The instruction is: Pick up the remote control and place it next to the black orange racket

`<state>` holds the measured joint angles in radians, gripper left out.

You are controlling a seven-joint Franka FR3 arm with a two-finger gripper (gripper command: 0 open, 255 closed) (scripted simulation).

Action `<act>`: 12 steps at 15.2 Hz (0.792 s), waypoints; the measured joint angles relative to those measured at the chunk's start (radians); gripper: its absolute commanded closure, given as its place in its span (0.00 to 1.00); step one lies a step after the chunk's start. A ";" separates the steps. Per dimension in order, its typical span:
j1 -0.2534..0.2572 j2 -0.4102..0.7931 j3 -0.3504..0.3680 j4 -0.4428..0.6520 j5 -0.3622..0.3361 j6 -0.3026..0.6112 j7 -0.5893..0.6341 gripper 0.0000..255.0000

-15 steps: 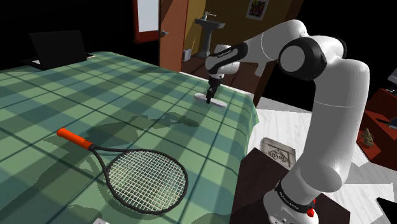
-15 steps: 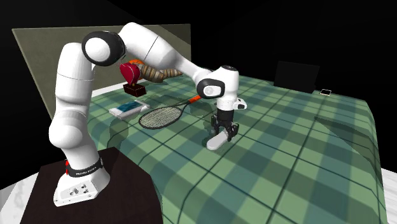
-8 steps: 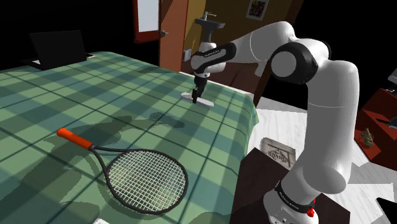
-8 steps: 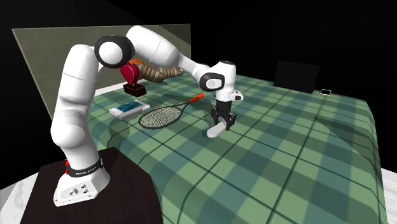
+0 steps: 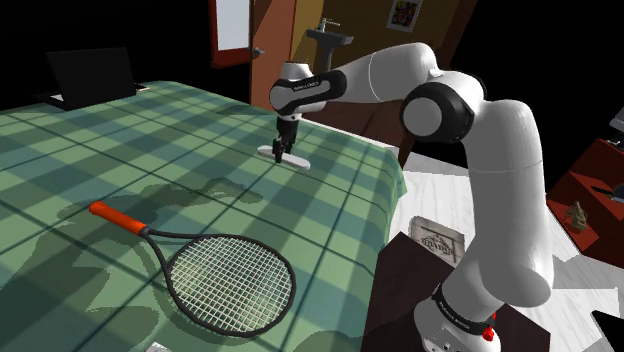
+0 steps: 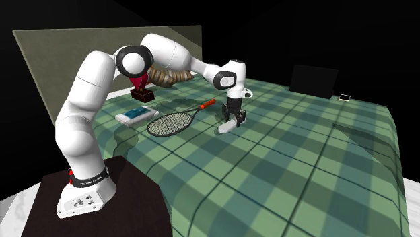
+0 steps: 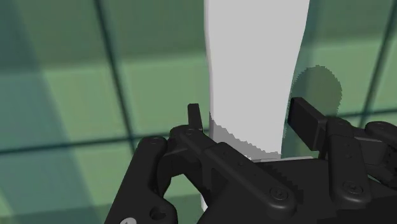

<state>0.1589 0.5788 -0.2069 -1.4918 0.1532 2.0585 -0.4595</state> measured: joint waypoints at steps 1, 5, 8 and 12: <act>0.009 0.024 0.005 0.042 0.000 -0.018 0.018 1.00; 0.046 0.119 0.022 0.199 0.000 -0.076 0.089 1.00; 0.064 0.207 0.034 0.358 0.000 -0.145 0.136 1.00; 0.075 0.425 0.053 0.739 0.001 -0.302 0.211 1.00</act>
<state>0.2344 1.0040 -0.1543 -0.7533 0.1540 1.7566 -0.2483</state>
